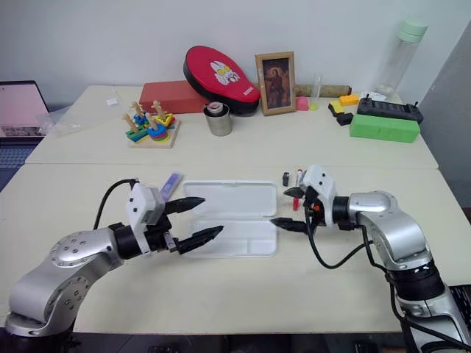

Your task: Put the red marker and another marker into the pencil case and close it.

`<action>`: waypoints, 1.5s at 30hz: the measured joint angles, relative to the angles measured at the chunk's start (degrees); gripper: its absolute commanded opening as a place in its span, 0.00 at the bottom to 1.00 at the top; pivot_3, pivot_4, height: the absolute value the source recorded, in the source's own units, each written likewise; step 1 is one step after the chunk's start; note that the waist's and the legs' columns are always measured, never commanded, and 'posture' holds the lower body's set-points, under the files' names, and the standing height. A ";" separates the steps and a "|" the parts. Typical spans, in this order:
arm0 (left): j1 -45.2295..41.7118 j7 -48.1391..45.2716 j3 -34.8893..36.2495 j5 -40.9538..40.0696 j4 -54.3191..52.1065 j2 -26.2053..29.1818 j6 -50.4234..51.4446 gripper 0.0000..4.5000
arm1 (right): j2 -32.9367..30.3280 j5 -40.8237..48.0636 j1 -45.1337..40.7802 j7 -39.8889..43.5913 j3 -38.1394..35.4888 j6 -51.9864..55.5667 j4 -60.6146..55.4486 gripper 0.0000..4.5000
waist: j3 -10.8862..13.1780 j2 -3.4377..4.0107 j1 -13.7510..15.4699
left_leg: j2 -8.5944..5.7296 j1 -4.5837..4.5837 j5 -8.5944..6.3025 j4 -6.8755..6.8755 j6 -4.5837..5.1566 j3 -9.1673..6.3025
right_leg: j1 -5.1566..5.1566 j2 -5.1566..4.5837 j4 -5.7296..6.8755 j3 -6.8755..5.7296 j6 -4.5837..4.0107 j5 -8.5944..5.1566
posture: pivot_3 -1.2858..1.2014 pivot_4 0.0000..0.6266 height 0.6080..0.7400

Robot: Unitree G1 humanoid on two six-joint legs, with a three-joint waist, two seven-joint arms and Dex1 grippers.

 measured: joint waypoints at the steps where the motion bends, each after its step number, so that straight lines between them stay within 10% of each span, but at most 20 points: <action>1: -0.85 -0.03 -1.03 -0.02 -0.02 -0.53 0.04 1.00 | 0.70 -1.08 -0.78 -2.54 -0.04 1.44 1.42 0.99 | 0.00 0.00 0.00 | 0.00 -0.02 0.00 0.00 0.00 -0.01 | -0.02 0.00 0.00 0.00 0.00 0.00 | 0.52 0.24 1.00; 14: -7.66 -0.22 -6.39 0.07 2.11 -2.91 0.06 1.00 | 11.51 -9.40 -4.63 -27.29 -2.20 9.94 11.67 0.99 | 0.00 0.01 -0.15 | 0.00 -0.07 0.00 0.00 0.00 -0.02 | -0.05 0.00 0.02 -0.02 0.00 0.00 | 0.52 0.24 1.00; 32: -11.22 1.24 -6.54 0.18 2.12 -6.49 -0.01 1.00 | 12.41 -12.26 -5.39 -30.40 -0.41 7.24 13.43 0.08 | 0.00 0.01 0.01 | 0.00 -0.05 0.00 0.03 0.00 -0.02 | -0.01 0.00 0.02 -0.02 0.01 0.01 | 0.52 0.24 1.00; 45: -7.73 1.17 -0.44 0.55 2.75 -2.72 -0.20 1.00 | 9.23 -11.66 -9.16 -28.09 -5.14 -7.43 16.33 0.06 | 0.04 0.07 -0.83 | 0.00 -0.08 0.00 -0.05 0.01 0.02 | -0.11 0.00 0.01 0.03 0.01 0.00 | 0.52 0.24 1.00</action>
